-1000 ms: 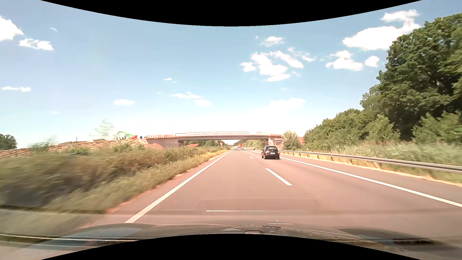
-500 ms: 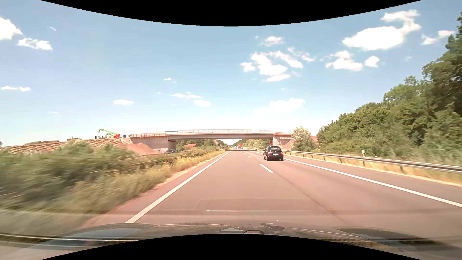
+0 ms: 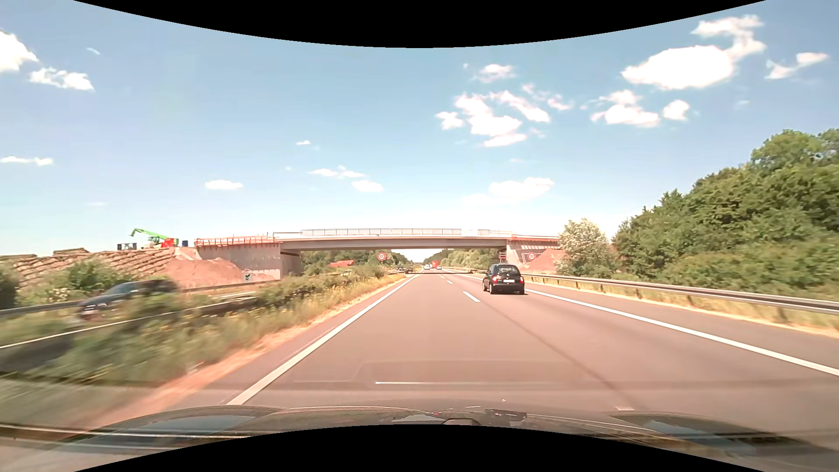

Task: Follow the waypoints while adhering to traffic rules and regulations

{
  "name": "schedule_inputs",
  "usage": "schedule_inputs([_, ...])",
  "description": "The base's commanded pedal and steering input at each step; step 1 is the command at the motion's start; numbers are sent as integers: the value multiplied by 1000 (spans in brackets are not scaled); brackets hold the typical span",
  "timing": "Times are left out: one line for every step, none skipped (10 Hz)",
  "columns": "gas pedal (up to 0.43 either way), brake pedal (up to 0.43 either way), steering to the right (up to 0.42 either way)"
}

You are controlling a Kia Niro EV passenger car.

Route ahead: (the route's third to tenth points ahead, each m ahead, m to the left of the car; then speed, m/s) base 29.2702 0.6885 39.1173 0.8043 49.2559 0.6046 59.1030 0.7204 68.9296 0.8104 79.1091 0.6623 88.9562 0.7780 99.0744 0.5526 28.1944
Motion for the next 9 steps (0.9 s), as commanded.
schedule_inputs([150,0,-3])
schedule_inputs([150,0,-2])
schedule_inputs([150,0,-3])
schedule_inputs([150,0,-3])
schedule_inputs([150,0,-3])
schedule_inputs([150,0,-3])
schedule_inputs([150,0,-3])
schedule_inputs([150,0,-3])
schedule_inputs([150,0,-3])
